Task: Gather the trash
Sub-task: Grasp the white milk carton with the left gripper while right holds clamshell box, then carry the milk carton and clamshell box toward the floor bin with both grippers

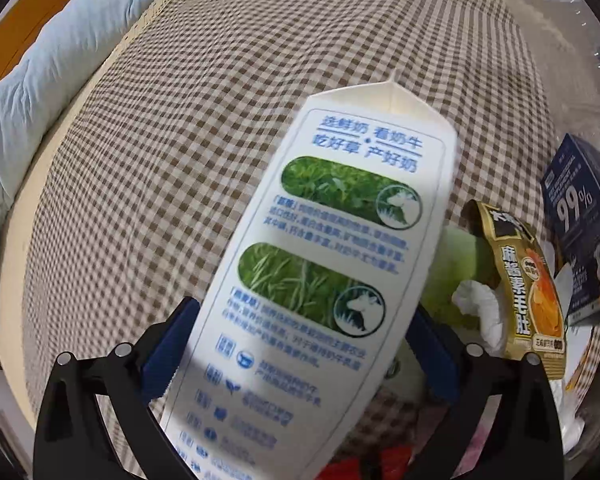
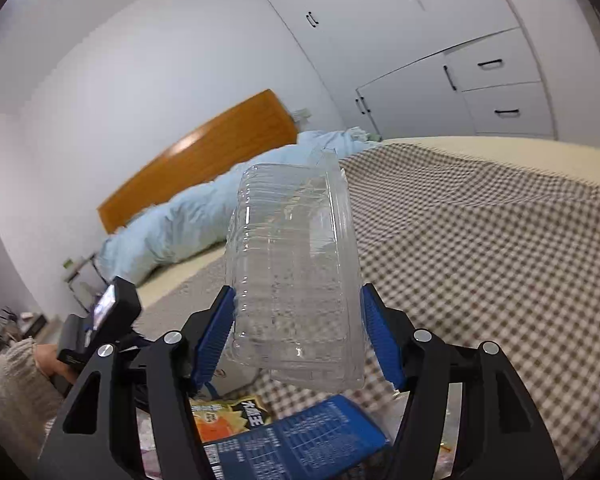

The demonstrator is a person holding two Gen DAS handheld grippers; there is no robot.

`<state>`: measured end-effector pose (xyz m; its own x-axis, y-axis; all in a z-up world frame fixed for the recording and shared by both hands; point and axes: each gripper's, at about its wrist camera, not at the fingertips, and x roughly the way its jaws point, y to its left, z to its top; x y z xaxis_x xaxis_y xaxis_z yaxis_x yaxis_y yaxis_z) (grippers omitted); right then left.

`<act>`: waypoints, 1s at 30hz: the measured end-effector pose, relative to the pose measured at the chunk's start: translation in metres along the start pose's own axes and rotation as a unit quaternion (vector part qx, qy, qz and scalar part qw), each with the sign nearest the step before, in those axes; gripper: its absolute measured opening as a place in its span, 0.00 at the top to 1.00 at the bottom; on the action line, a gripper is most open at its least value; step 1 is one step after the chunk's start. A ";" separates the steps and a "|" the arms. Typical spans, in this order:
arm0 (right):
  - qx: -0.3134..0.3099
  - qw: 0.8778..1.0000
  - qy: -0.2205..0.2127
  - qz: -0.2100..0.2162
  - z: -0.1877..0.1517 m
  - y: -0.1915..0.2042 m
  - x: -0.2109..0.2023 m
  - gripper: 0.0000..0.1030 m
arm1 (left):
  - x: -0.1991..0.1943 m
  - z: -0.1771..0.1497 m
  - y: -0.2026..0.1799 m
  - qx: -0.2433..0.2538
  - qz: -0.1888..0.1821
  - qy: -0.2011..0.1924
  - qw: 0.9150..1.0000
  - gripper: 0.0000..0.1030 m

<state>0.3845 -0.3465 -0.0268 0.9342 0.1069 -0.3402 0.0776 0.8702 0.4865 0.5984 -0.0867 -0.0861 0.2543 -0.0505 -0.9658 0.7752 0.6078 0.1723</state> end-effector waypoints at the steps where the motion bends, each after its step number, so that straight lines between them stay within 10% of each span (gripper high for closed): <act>1: -0.003 1.000 0.000 -0.004 0.000 0.001 0.000 0.40 | -0.001 -0.001 -0.001 -0.002 0.001 -0.012 1.000 0.10; 14: -0.011 1.000 -0.021 0.014 0.009 0.010 -0.038 0.40 | -0.095 -0.016 -0.043 -0.004 0.123 -0.172 0.977 0.24; 30: -0.065 0.997 -0.018 0.039 0.017 0.016 -0.196 0.40 | -0.243 -0.110 -0.175 -0.011 0.203 -0.266 0.942 0.24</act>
<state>0.2088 -0.3620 0.0608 0.9474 0.1618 -0.2761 -0.0396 0.9155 0.4004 0.3372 -0.0936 0.0976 0.7856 -0.1971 -0.5865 0.5411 0.6787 0.4966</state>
